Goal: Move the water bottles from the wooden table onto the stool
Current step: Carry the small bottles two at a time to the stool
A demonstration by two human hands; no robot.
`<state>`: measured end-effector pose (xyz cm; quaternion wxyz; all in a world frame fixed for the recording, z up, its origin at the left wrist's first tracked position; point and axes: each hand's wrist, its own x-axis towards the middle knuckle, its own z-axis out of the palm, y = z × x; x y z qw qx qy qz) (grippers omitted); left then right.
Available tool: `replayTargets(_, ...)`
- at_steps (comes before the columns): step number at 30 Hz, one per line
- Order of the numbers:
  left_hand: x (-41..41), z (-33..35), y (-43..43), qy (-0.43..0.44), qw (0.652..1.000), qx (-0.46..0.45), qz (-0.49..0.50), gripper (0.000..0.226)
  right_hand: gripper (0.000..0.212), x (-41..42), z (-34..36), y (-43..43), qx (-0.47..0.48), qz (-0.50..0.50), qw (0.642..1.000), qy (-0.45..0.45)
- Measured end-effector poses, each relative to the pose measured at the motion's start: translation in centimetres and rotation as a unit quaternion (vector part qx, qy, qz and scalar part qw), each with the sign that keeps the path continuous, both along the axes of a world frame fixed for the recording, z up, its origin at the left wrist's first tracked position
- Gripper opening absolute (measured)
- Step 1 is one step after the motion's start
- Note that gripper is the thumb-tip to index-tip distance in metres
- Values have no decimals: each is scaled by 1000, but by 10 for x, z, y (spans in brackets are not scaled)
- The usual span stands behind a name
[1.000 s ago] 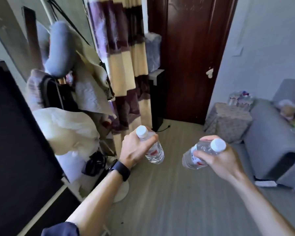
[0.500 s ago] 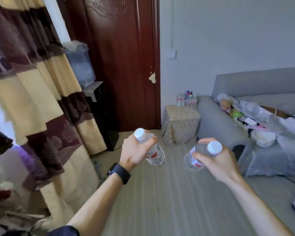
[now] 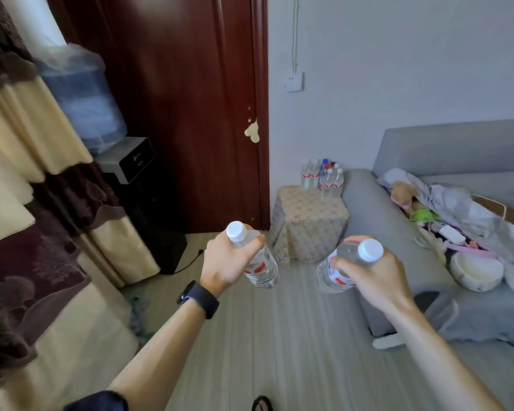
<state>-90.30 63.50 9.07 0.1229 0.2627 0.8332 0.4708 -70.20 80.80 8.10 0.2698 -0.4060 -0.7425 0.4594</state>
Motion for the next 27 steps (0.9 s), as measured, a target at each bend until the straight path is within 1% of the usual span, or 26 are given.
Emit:
replayTargets(4,-74,-14,64,-9,999,-18,-34,18,54,-60,-8,58,-16,-37,999,2)
replayTargets(6,-105,-20,93,-10,999,-26,-45,20,48,-83,-10,83,-17,-42,999,1)
replayTargets(9,-149,-33,140,-14,997,-37,-63,27,32,-112,-15,125,-17,-55,998,-4)
replayTargets(12,-186,-52,186,-18,995,-62,-82,28,29,-139,-28,169,-12,-64,998,-21)
replayTargets(14,-207,-65,219,-30,993,-73,-91,31,31,-158,-38,198,-19,-70,997,-27)
replayTargets(17,-234,-81,273,-38,991,-86,-96,46,43,-189,-56,246,-49,-68,996,-28)
replayTargets(19,-251,-91,311,-41,990,-94,-93,50,47,-211,-68,283,-69,-64,995,-30)
replayTargets(22,-279,-108,372,-53,990,-101,-85,45,50,-247,-88,349,-86,-49,995,-27)
replayTargets(27,-319,-130,463,-97,989,-105,-48,27,38,-309,-102,450,-105,-6,993,-53)
